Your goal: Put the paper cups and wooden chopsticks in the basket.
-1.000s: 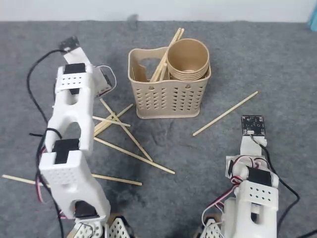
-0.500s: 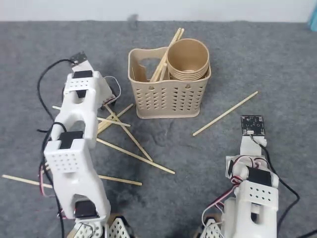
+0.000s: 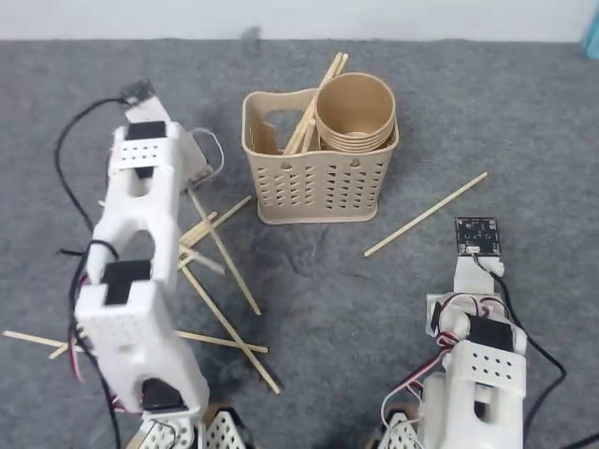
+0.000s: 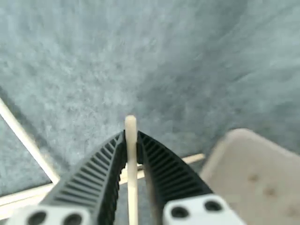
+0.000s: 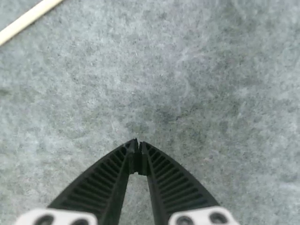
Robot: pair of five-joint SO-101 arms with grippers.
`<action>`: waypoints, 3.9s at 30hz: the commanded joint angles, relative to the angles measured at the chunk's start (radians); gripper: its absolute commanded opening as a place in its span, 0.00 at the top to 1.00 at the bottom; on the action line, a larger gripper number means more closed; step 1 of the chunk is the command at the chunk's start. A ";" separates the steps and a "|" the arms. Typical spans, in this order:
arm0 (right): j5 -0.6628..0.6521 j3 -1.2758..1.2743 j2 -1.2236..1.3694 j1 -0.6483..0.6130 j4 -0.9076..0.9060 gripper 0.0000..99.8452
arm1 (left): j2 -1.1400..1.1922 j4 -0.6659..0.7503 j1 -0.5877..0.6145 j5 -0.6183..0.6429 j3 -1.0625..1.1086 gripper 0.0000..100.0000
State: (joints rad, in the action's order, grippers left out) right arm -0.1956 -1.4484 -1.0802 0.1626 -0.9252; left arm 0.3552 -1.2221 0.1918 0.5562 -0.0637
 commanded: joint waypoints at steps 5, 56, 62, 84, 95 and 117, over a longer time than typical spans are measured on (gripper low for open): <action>-0.015 0.003 -0.021 0.004 0.015 0.99 | -0.315 0.032 0.003 0.005 -0.021 0.99; -0.017 -0.006 -0.022 0.002 0.016 0.99 | -1.108 1.240 -0.307 -0.133 0.716 0.99; -0.017 -0.006 -0.022 0.002 0.016 0.99 | -1.071 1.439 -0.308 -0.133 0.892 0.99; -0.017 -0.006 -0.022 0.001 0.016 0.99 | -1.089 1.094 -0.431 -0.310 0.903 0.75; -0.017 -0.006 -0.022 0.002 0.016 0.99 | -1.537 0.684 -0.387 -0.311 0.863 0.85; 0.126 0.170 -0.013 0.039 -0.154 0.99 | -1.688 0.404 -0.026 -0.310 1.465 0.99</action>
State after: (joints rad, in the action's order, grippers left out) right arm -0.1143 -1.4193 -1.0802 0.1718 -0.9835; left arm -1.3188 -0.9122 0.1381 0.2524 1.3019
